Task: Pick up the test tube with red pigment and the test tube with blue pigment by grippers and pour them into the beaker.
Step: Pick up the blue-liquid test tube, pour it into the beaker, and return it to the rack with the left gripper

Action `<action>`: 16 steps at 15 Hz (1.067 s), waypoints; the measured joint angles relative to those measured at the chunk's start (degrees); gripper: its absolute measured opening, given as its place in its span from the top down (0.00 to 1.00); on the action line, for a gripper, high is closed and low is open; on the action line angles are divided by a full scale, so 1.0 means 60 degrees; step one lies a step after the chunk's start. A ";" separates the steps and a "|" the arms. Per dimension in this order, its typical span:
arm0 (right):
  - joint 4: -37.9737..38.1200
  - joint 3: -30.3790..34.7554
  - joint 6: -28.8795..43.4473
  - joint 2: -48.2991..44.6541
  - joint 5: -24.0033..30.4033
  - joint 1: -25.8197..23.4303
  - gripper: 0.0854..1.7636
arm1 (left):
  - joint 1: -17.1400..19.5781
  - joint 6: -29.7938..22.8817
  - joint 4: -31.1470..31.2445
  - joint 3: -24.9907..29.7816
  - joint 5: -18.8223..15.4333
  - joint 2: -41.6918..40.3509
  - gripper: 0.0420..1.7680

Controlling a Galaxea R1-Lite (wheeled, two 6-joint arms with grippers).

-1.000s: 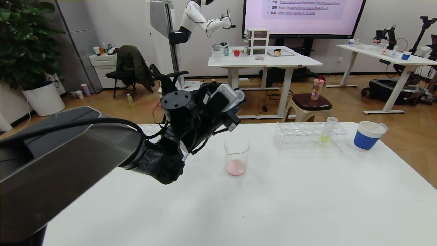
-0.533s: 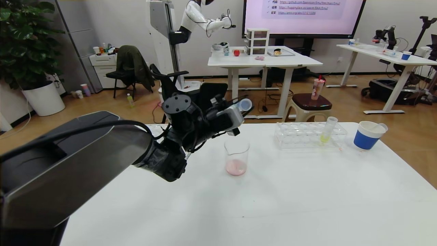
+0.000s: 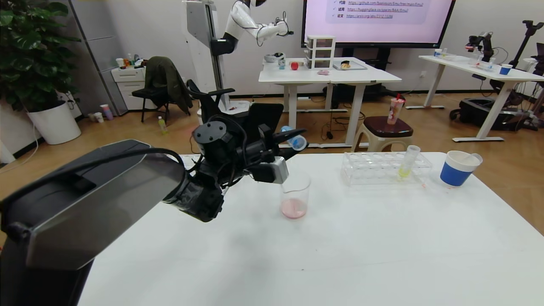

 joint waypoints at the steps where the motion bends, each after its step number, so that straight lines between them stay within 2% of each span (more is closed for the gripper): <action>1: 0.0000 0.0000 0.0004 0.0000 0.0000 -0.0004 0.02 | 0.0083 0.0175 -0.0012 -0.0022 -0.0093 0.0081 0.73; 10: 0.0000 0.0000 0.0000 0.0000 0.0000 -0.0004 0.02 | 0.0093 0.0372 -0.1276 -0.0573 -0.0134 0.1152 0.73; 16: 0.0000 0.0000 0.0000 0.0000 0.0000 -0.0004 0.02 | 0.0051 0.0882 -0.1597 -0.0587 -0.0156 0.1369 0.73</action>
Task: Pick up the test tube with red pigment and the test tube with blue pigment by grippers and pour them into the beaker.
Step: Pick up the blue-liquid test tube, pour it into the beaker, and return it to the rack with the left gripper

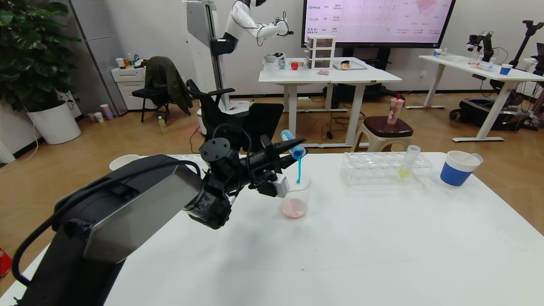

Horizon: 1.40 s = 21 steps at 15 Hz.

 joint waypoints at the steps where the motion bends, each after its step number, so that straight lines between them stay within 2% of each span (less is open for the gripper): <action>1: 0.0000 0.0000 0.0000 0.0000 0.0000 0.0000 0.02 | 0.0004 0.0014 -0.0039 -0.0004 -0.0022 0.0035 0.73; 10: 0.0000 0.0000 0.0000 0.0000 0.0000 0.0000 0.02 | 0.0128 0.0270 -0.0075 -0.0041 -0.0193 0.0095 0.73; 21: 0.0000 0.0000 -0.0004 0.0000 0.0000 0.0000 0.02 | 0.0378 0.0784 -0.0020 -0.0502 -0.0565 0.0404 0.73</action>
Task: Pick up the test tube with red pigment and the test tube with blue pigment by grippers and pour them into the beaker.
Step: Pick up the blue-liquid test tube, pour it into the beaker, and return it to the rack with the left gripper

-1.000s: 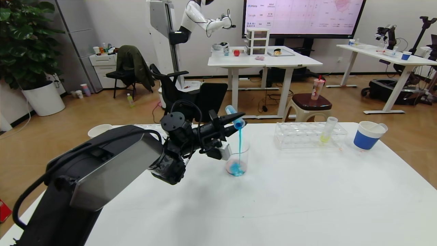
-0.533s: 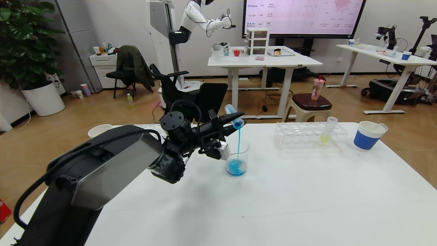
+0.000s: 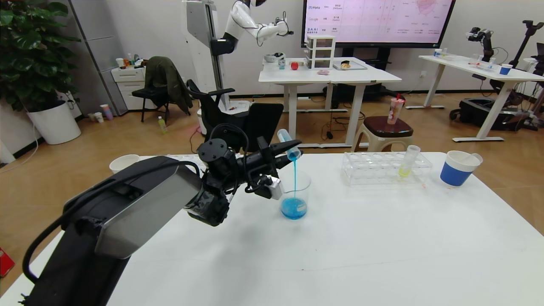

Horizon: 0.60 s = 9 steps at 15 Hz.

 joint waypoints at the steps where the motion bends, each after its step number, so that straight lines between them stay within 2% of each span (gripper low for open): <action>1: 0.0000 0.0000 0.0004 0.0000 0.0000 0.0000 0.02 | 0.0033 0.0087 -0.0004 0.0000 -0.0051 0.0018 0.73; 9: 0.0000 0.0000 0.0004 0.0000 0.0000 0.0000 0.02 | 0.0073 0.0211 -0.0018 -0.0161 -0.0284 0.0122 0.73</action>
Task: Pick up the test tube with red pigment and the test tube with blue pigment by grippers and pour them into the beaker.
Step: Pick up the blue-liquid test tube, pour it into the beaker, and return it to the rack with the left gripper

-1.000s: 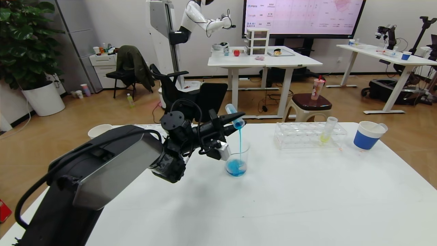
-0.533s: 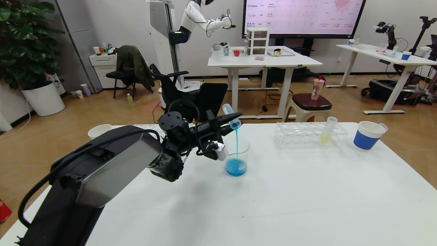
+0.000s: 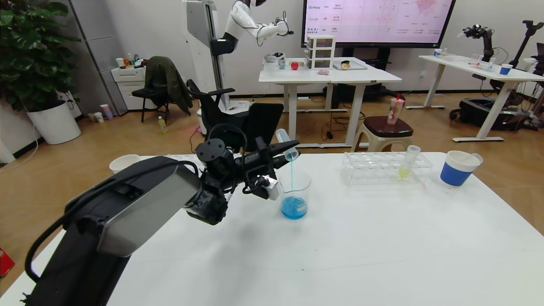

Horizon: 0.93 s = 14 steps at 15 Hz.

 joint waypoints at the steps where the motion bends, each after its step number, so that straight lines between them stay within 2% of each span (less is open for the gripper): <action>1: 0.0000 0.0000 0.0000 0.0000 -0.0004 0.0000 0.02 | -0.0018 -0.0045 0.0000 0.0000 -0.0010 0.0000 0.73; 4: 0.0000 0.0000 0.0004 0.0000 0.0000 0.0000 0.02 | -0.0065 -0.0762 -0.0004 0.0006 0.0118 -0.0055 0.73; 6: 0.0000 0.0000 0.0000 0.0000 0.0000 0.0000 0.02 | -0.0138 -0.1731 -0.0018 -0.0018 0.0638 -0.0297 0.73; 8: 0.0000 0.0000 0.0000 0.0000 0.0000 0.0004 0.02 | -0.0193 -0.2725 -0.0033 -0.0033 0.1396 -0.0719 0.73; 10: 0.0000 0.0000 0.0000 0.0000 -0.0004 0.0004 0.02 | -0.0226 -0.4175 -0.0037 -0.0033 0.2503 -0.1176 0.73; 11: 0.0000 0.0000 0.0000 0.0000 0.0000 0.0000 0.02 | -0.0262 -0.4864 -0.0037 -0.0028 0.3344 -0.1418 0.73; 13: 0.0000 0.0000 0.0000 0.0000 0.0000 0.0000 0.02 | -0.0408 -0.5866 -0.0041 0.0041 0.5279 -0.1833 0.73; 14: 0.0000 0.0000 0.0000 0.0000 0.0000 0.0000 0.02 | -0.0502 -0.6256 -0.0037 0.0055 0.6624 -0.2026 0.73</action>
